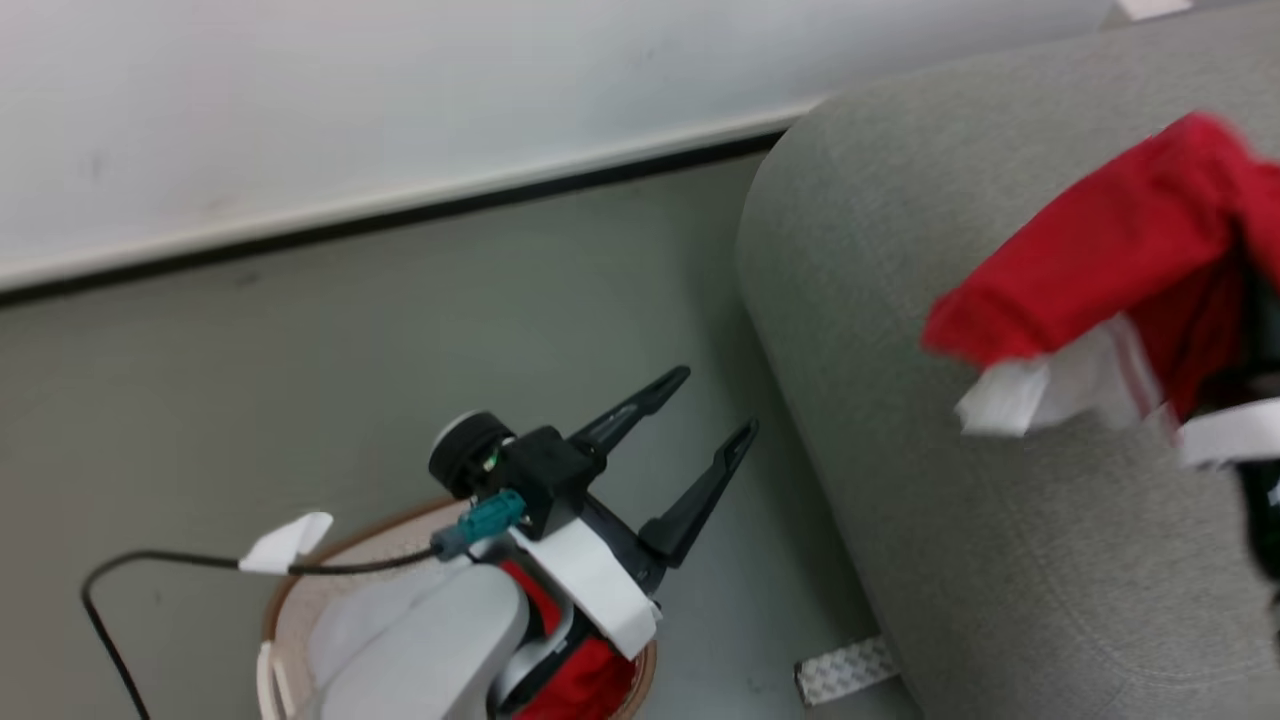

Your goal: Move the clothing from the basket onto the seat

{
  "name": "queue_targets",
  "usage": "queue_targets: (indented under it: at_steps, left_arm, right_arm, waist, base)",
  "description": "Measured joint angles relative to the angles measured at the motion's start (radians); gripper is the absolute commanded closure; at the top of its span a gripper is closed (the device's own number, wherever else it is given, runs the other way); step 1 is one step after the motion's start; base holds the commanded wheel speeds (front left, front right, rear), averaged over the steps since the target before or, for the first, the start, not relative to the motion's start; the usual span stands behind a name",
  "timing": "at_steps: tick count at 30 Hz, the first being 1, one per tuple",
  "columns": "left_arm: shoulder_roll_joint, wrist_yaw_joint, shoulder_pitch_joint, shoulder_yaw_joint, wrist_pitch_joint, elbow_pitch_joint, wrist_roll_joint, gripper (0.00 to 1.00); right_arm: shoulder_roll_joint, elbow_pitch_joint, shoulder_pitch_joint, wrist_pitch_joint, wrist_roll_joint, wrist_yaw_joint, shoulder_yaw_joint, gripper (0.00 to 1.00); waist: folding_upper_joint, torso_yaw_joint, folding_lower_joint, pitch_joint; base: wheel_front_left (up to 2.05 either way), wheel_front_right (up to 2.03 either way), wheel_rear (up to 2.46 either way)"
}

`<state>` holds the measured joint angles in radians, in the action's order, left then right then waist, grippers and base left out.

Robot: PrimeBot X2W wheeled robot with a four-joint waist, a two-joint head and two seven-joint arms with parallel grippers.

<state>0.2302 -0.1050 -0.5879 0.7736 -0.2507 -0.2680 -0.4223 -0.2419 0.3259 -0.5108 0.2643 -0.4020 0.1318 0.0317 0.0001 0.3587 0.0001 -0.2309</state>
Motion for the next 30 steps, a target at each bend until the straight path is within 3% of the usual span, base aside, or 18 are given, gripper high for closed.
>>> queue_targets:
  at_steps: [12, 16, 26, 29, 30]
  left_arm:
    - [0.093, -0.006, -0.074, -0.027, 0.03, 0.081, 0.018, 0.0]
    - [0.114, -0.002, -0.089, -0.041, 0.039, 0.101, 0.018, 0.0]
    - [0.134, 0.009, -0.101, -0.058, 0.036, 0.119, 0.016, 0.0]
    - [0.134, 0.011, -0.1, -0.061, 0.032, 0.114, 0.01, 0.0]
    - [0.134, 0.014, -0.1, -0.062, 0.03, 0.113, 0.006, 0.0]
  right_arm:
    - [-0.213, 0.262, -0.301, -0.006, 0.0, 0.0, -0.119, 1.0]
    - [-0.277, 0.343, -0.372, -0.041, 0.062, 0.0, -0.114, 1.0]
    - [-0.316, 0.602, -0.436, -0.23, 0.151, 0.0, -0.115, 1.0]
    - [-0.313, 0.649, -0.448, -0.271, 0.153, 0.0, -0.114, 0.76]
    - [-0.309, 0.658, -0.448, -0.273, 0.153, 0.0, -0.114, 0.6]
  waist:
    - [0.0, -0.095, 0.0002, -0.241]
    - [0.0, -0.123, 0.0001, -0.308]
    - [0.0, -0.166, 0.0001, -0.384]
    - [0.0, -0.167, 0.0, -0.376]
    - [-0.0001, -0.166, 0.0, -0.373]
  base:
    - [0.0, 0.0, 0.0]
    - [0.0, 0.0, 0.0]
    - [0.0, 0.0, 0.0]
    - [0.0, 0.0, 0.0]
    - [0.0, 0.0, 0.0]
